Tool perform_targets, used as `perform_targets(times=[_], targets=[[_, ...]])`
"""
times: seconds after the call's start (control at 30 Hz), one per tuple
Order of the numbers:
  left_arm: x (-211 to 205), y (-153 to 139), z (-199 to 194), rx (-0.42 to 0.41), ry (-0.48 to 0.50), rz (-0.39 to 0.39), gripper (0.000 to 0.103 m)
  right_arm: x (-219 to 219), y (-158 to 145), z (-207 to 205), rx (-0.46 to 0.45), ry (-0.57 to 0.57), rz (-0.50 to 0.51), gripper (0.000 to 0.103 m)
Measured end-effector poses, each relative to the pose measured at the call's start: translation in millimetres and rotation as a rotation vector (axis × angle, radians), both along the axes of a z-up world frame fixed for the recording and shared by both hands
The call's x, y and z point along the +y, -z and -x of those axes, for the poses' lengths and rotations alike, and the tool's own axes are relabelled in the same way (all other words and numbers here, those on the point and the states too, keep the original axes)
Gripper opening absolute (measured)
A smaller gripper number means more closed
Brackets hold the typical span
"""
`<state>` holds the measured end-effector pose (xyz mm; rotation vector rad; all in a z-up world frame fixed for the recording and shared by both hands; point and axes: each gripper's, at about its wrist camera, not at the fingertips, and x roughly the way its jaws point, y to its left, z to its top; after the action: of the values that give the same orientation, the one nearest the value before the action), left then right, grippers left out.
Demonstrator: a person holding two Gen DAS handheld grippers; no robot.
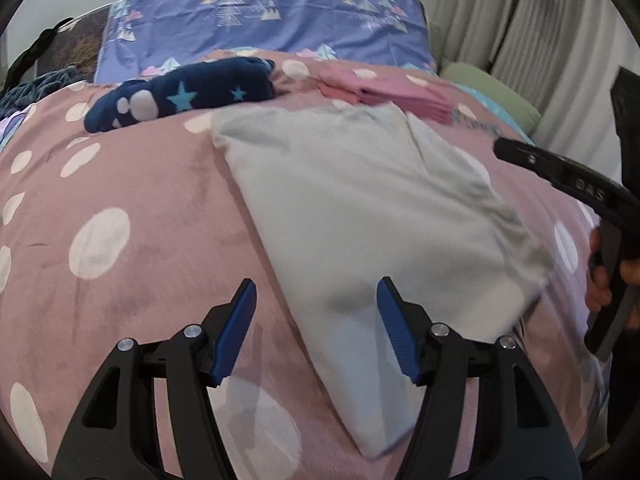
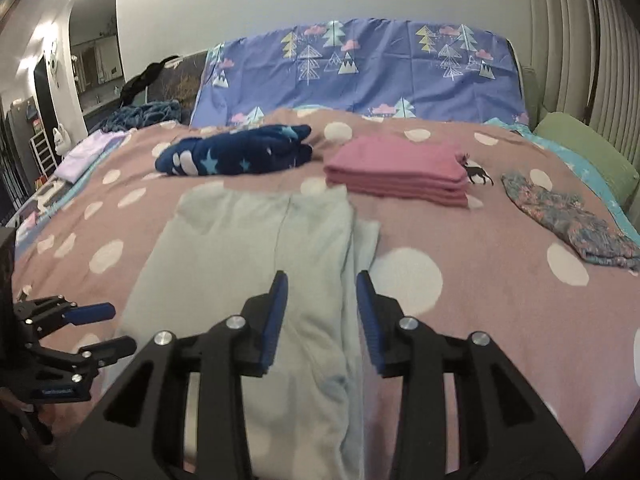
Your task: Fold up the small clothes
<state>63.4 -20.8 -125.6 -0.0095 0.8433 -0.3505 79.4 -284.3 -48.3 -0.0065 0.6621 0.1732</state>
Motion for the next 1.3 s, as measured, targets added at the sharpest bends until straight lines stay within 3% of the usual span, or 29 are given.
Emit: perform_targets(times=[0.03,0.1,0.23,0.33,0.43,0.47,0.53,0.57,0.6,0.7,0.8,0.9,1.2,1.3], targets=[[-0.1,-1.9,-3.8,-0.004,-0.008,0.003,0.064,0.8,-1.7,-5.2,0.011,-0.013,-0.013,0.031],[-0.2,-4.7,-14.1,-0.007,-0.022,0.015,0.064,4.3,0.0,-14.6,0.035,-0.056,-0.027,0.000],[-5.0,0.2,-35.9,0.018,-0.020,0.036,0.064,15.2,17.2,-32.7,0.094,-0.115,-0.009,0.000],[-10.4,25.8,-45.7,0.077,0.000,-0.005,0.066,10.7,53.3,-51.5,0.208,-0.045,0.074,0.000],[-4.2,28.3,-44.3,0.066,0.007,0.036,0.067,-13.5,62.8,-52.9,0.251,-0.042,-0.103,0.000],[-2.5,27.5,-44.7,0.067,0.012,0.041,0.067,-16.9,58.4,-50.7,0.245,-0.047,-0.130,0.003],[1.7,25.0,-46.7,0.074,0.020,0.060,0.067,-23.0,43.7,-44.4,0.208,-0.070,-0.157,0.020],[4.4,22.5,-48.7,0.072,0.017,0.070,0.066,-26.1,38.5,-42.3,0.196,-0.070,-0.161,0.043],[6.0,21.4,-49.9,0.068,0.013,0.073,0.066,-30.3,33.3,-40.3,0.187,-0.063,-0.165,0.055],[10.2,18.7,-56.9,0.067,0.006,0.069,0.066,-44.8,28.0,-48.1,0.209,-0.082,-0.212,0.055],[6.4,23.0,-66.3,0.112,0.050,0.092,0.067,-53.2,44.7,-62.3,0.304,-0.142,-0.298,0.049],[3.1,26.6,-70.3,0.117,0.080,0.083,0.068,-53.8,65.1,-74.9,0.377,-0.158,-0.322,0.047],[-0.2,29.1,-103.4,0.143,0.093,0.132,0.070,-59.1,72.1,-116.2,0.384,-0.236,-0.449,0.051],[-4.8,29.3,-116.5,0.140,0.093,0.137,0.070,-53.4,71.4,-127.3,0.362,-0.315,-0.505,0.051]])
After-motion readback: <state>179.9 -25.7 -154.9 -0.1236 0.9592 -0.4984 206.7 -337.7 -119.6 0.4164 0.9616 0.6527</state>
